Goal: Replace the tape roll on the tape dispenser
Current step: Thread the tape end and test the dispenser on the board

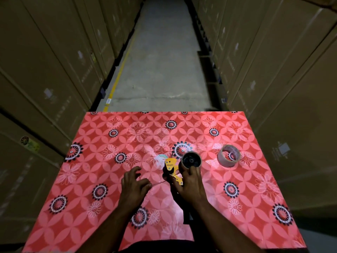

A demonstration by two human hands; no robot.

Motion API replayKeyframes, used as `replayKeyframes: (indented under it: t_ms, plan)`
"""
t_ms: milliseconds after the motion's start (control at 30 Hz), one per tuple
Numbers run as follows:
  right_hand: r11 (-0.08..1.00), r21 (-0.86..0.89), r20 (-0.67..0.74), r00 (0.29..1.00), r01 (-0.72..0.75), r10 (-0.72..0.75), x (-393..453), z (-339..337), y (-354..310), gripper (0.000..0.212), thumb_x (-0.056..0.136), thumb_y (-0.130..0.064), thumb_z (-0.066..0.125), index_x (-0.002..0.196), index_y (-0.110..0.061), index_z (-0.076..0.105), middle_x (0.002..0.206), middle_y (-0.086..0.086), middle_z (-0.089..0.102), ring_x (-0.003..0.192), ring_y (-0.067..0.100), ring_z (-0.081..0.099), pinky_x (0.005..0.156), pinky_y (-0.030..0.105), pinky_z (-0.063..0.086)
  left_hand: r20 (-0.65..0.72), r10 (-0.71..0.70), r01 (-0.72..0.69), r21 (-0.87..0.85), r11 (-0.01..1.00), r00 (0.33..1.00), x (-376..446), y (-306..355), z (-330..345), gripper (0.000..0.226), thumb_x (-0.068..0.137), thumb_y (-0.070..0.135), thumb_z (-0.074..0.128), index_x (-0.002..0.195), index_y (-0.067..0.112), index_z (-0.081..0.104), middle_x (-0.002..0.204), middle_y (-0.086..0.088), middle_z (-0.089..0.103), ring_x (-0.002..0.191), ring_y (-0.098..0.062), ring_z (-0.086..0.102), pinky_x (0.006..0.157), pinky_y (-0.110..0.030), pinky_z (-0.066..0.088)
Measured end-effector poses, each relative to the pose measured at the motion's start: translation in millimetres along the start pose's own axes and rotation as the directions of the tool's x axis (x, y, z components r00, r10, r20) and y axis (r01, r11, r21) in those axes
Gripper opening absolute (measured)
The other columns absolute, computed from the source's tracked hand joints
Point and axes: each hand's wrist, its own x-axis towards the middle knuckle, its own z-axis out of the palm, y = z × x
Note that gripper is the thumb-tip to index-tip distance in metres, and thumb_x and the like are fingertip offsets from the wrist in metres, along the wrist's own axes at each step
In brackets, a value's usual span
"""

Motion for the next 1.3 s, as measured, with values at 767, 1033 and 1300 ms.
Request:
replayKeyframes:
  t_ms: [767, 1033, 1300]
  plan:
    - [-0.312, 0.281, 0.886, 0.37, -0.908, -0.279, -10.5, -20.8, 45.0, 0.092, 0.075, -0.083, 0.058, 0.121, -0.004, 0.046, 0.101, 0.015, 0.04, 0.087, 0.028, 0.039, 0.071, 0.041, 0.028, -0.025, -0.138, 0.139, 0.086, 0.987, 0.99, -36.4, -21.6, -2.6, 0.055, 0.085, 0.047, 0.072, 0.134, 0.031, 0.053, 0.141, -0.002, 0.035, 0.131, -0.026, 0.034, 0.105, -0.049, 0.035]
    - [-0.194, 0.257, 0.946, 0.288, -0.947, -0.15, 0.4, -20.9, 23.0, 0.063, 0.068, -0.073, 0.07, 0.074, -0.013, 0.05, 0.062, 0.0, 0.041, 0.048, 0.014, 0.028, 0.055, 0.028, 0.016, -0.058, -0.183, 0.183, -0.015, 0.983, 0.981, -38.5, -14.0, -4.1, 0.038, 0.092, 0.038, 0.069, 0.125, 0.034, 0.052, 0.132, 0.006, 0.036, 0.124, -0.013, 0.038, 0.101, -0.039, 0.04]
    - [0.094, 0.248, 0.969, 0.245, -0.964, -0.039, 12.6, -62.5, -7.5, 0.054, 0.067, -0.059, 0.067, 0.062, -0.017, 0.035, 0.052, -0.001, 0.026, 0.048, 0.015, 0.013, 0.049, 0.026, 0.013, 0.399, -0.466, 0.591, -0.698, 0.405, 0.79, -33.2, 24.1, -1.1, 0.029, 0.096, 0.046, 0.061, 0.091, 0.017, 0.059, 0.075, -0.016, 0.069, 0.057, -0.023, 0.059, 0.051, -0.03, 0.046]
